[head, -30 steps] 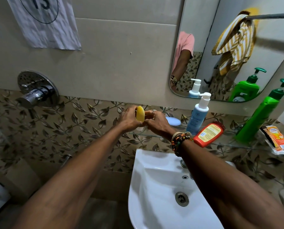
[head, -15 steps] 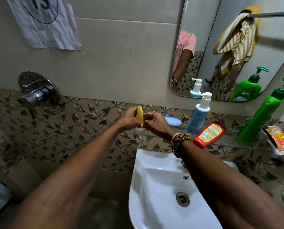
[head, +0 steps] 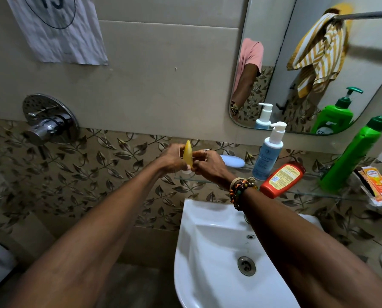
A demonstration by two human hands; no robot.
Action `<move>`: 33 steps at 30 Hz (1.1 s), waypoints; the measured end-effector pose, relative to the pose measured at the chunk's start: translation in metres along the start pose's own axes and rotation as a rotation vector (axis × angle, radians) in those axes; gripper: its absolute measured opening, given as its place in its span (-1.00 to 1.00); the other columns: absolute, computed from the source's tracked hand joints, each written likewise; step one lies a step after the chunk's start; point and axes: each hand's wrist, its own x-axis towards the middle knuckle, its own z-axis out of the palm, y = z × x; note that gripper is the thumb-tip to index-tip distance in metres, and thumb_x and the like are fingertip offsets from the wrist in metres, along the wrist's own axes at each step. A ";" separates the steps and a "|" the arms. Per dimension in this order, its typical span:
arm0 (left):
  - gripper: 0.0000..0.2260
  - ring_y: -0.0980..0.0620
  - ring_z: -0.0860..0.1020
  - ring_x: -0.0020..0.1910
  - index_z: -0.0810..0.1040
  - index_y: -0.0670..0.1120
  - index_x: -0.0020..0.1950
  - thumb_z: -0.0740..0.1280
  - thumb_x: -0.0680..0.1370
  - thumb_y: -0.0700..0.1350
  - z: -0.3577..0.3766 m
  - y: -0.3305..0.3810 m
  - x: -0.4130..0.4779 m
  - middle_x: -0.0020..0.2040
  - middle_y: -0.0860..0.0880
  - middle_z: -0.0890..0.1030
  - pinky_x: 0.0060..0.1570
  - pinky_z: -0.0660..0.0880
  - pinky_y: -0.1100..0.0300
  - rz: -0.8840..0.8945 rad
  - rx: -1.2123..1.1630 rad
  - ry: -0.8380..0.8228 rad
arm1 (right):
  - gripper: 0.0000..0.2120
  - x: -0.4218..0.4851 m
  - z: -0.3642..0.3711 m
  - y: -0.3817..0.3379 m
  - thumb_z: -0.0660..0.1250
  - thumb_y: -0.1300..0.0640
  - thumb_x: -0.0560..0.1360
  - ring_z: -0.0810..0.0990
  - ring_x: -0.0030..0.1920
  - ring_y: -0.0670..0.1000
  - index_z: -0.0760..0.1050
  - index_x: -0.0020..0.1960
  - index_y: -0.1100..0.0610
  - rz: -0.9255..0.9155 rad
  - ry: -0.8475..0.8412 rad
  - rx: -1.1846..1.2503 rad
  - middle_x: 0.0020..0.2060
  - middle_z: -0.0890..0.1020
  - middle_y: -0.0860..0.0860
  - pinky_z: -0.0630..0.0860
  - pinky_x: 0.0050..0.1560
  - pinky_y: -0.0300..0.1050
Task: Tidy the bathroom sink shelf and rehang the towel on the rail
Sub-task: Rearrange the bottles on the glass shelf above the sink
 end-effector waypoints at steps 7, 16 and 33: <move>-0.57 -0.13 0.58 0.11 0.52 -0.16 0.22 0.46 0.38 -0.37 0.001 -0.002 0.003 0.10 -0.14 0.60 0.16 0.54 -0.15 0.003 -0.030 -0.001 | -0.67 0.004 0.000 0.005 0.24 0.31 0.47 0.67 -0.09 0.19 0.60 0.19 0.20 0.015 0.020 0.007 -0.10 0.70 0.17 0.64 0.02 0.20; -0.14 -0.13 0.43 0.35 0.17 -0.11 0.55 0.46 0.34 -0.41 0.000 -0.011 -0.006 0.44 -0.13 0.39 0.22 0.52 -0.07 -0.027 -0.051 0.044 | -0.62 -0.002 -0.009 0.015 0.23 0.31 0.49 0.65 0.08 0.11 0.52 0.29 0.22 0.087 0.355 -0.023 0.12 0.66 0.16 0.62 0.12 0.10; -0.68 -0.03 0.59 -0.12 0.57 -0.12 0.21 0.28 0.46 -0.26 0.045 0.055 -0.031 -0.04 -0.08 0.64 -0.10 0.58 0.04 0.620 0.340 0.471 | -0.69 -0.023 -0.042 0.023 0.24 0.29 0.51 0.56 0.12 0.17 0.53 0.23 0.26 0.309 0.551 -0.116 0.16 0.61 0.20 0.54 0.11 0.00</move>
